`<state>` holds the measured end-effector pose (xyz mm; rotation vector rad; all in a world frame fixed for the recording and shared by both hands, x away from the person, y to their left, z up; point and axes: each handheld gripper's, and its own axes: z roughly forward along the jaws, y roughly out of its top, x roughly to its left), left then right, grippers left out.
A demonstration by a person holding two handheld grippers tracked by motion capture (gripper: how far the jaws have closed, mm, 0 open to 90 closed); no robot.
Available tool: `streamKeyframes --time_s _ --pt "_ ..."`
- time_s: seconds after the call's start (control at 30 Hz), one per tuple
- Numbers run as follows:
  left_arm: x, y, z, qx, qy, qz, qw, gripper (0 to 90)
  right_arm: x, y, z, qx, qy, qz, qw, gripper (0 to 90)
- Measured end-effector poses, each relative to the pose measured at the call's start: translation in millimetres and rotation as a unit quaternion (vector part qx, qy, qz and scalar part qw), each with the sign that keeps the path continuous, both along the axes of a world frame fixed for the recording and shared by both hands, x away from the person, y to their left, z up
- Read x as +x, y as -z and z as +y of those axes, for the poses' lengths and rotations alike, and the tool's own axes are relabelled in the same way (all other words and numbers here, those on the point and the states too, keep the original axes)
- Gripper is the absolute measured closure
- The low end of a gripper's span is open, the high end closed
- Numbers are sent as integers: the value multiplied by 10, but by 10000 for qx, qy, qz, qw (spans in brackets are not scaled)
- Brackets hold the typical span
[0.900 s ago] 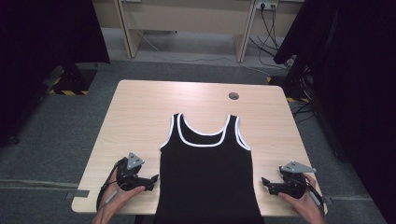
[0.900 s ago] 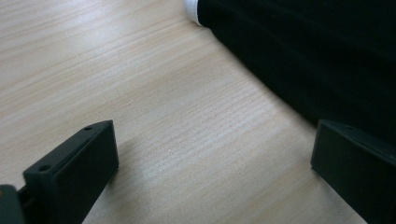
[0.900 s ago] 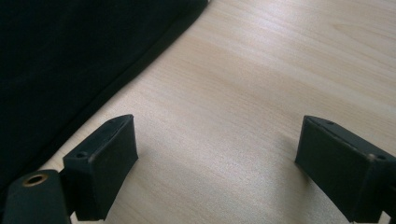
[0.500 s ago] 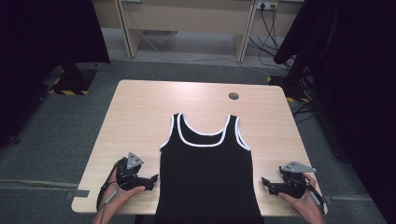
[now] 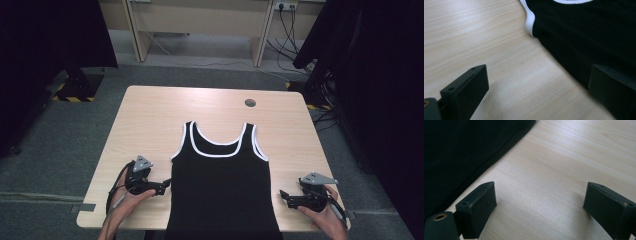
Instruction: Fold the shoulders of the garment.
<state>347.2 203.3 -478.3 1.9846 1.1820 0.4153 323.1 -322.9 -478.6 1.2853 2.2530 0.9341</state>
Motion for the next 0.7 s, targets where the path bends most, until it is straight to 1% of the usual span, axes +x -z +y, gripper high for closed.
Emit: streamKeyframes --time_s 0.03,0.07,0.13,0.17,0.2,0.27,0.33,0.37,0.4,0.47,0.5,0.53,0.6,0.63,0.67,0.7 --pt "63 -6 -13 -4 -24 8 10000 17 0 0 0 -2 0 -1 10000 113" --pt "63 -6 -13 -4 -24 8 10000 18 0 0 0 -2 0 -1 10000 113" --pt "120 -23 -34 37 -10 -7 10000 19 1 0 1 0 0 -1 10000 113" --pt "186 -46 -53 31 -9 -24 10000 21 3 0 2 0 -2 3 10000 111" --pt "186 -46 -53 31 -9 -24 10000 21 3 0 2 0 -2 3 10000 111" --pt "257 -66 -68 56 -12 -39 10000 21 4 1 2 1 -4 3 10000 111" --pt "328 -60 -83 46 -26 -59 10000 25 3 0 2 1 -3 5 10000 111" --pt "404 -43 -87 87 -86 -39 9999 27 4 0 2 1 -5 4 10000 111" --pt "404 -43 -87 87 -86 -39 9999 27 4 0 2 1 -5 4 10000 111" --pt "475 -47 -98 107 -115 -46 9999 27 3 1 3 5 -3 9 10000 111" --pt "556 -73 -121 84 -152 -72 9998 28 4 1 2 6 -10 12 10000 111" --pt "556 -73 -121 84 -152 -72 9998 28 4 1 2 6 -10 12 10000 111" --pt "646 -107 -159 88 -181 -121 9997 28 7 1 1 2 -23 7 10000 110" --pt "738 -139 -203 100 -216 -128 9996 29 7 0 1 4 -24 10 10000 111" --pt "738 -139 -203 100 -216 -128 9996 30 7 0 1 4 -24 10 10000 111" --pt "822 -168 -247 170 -243 -126 9995 31 8 0 1 6 -28 10 10000 111"
